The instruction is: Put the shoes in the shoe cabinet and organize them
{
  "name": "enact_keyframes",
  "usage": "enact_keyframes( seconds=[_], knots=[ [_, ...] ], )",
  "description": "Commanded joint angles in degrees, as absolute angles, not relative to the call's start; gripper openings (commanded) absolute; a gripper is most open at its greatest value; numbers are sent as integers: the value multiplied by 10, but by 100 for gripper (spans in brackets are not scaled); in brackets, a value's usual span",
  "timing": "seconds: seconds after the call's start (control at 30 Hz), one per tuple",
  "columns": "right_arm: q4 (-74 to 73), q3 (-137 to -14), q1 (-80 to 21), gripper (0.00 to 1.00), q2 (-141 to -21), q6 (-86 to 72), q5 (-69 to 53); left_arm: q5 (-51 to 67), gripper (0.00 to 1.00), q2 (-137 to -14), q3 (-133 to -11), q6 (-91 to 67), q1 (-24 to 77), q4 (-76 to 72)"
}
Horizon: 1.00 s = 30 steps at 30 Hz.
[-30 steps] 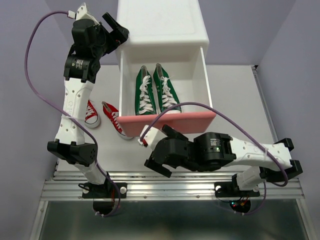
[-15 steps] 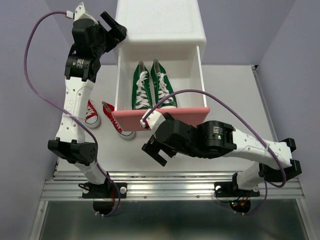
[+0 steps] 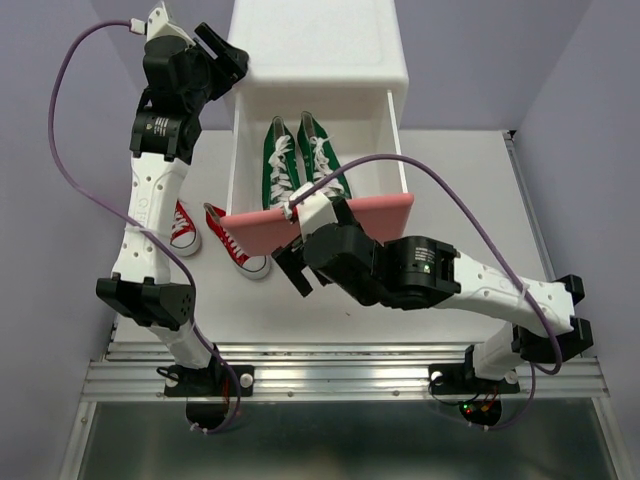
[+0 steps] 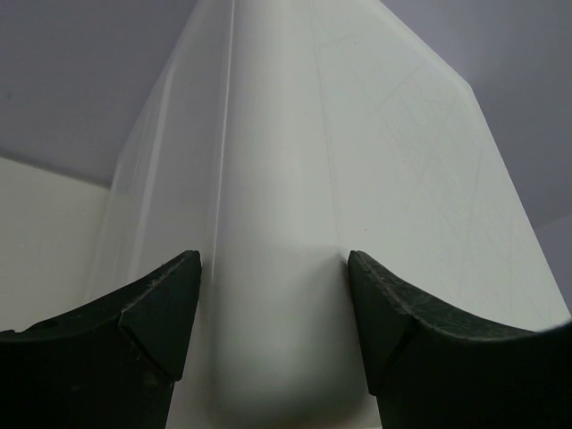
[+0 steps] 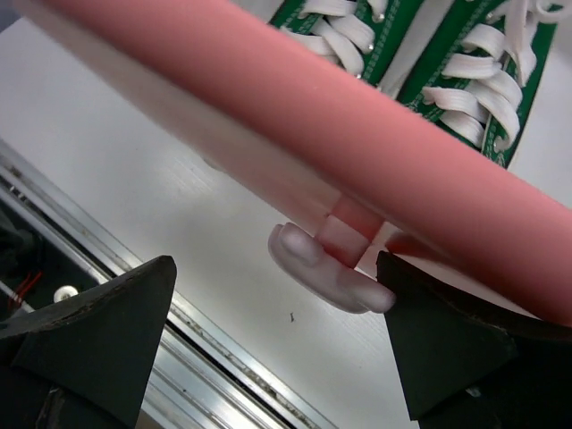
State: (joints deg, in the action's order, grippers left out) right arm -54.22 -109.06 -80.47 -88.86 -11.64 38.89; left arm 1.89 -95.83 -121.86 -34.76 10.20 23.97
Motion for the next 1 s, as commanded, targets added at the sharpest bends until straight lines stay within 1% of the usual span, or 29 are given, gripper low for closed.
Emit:
enact_keyframes(
  seconds=[0.0, 0.07, 0.1, 0.2, 0.27, 0.3, 0.33, 0.4, 0.43, 0.5, 0.53, 0.6, 0.63, 0.8, 0.87, 0.9, 0.93, 0.97],
  knots=[
    [-484, -1123, -739, 100, -925, -184, 535, 62, 63, -986, -1194, -306, 112, 347],
    [-541, -1163, -739, 100, -957, -235, 561, 62, 63, -985, -1194, -304, 112, 347],
    [-591, -1200, -739, 100, -970, -286, 574, 61, 62, -984, -1193, -305, 112, 348],
    [-653, -1244, -739, 99, -1008, -365, 601, 59, 62, -980, -1182, -308, 112, 341],
    [-647, -1251, -739, 90, -1012, -366, 598, 60, 62, -976, -1166, -312, 112, 331],
    [-642, -1249, -739, 83, -1012, -375, 596, 62, 62, -975, -1162, -314, 112, 329],
    [-622, -1245, -739, 71, -1010, -373, 595, 65, 62, -973, -1156, -316, 112, 326],
    [-613, -1237, -739, 57, -1008, -376, 605, 69, 62, -974, -1155, -317, 112, 323],
    [-606, -1236, -739, 45, -1009, -379, 614, 69, 61, -975, -1155, -317, 112, 324],
    [-598, -1234, -739, 34, -1010, -379, 624, 68, 61, -974, -1155, -317, 112, 323],
    [-589, -1234, -739, 23, -1012, -377, 626, 67, 61, -973, -1156, -317, 112, 323],
    [-585, -1235, -739, 7, -1014, -379, 634, 69, 61, -972, -1156, -319, 112, 321],
    [-580, -1239, -739, 1, -1019, -381, 634, 68, 62, -971, -1155, -321, 112, 321],
    [-565, -1252, -739, 1, -1020, -389, 600, 72, 61, -965, -1139, -325, 112, 312],
    [-533, -1245, -739, 1, -999, -396, 579, 72, 61, -962, -1135, -323, 112, 311],
    [-516, -1237, -739, 1, -988, -405, 571, 72, 61, -962, -1134, -323, 112, 311],
    [-465, -1220, -739, 1, -973, -406, 563, 72, 61, -962, -1134, -323, 112, 310],
    [-432, -1169, -739, 1, -956, -403, 547, 72, 61, -961, -1133, -323, 112, 310]
  ],
)
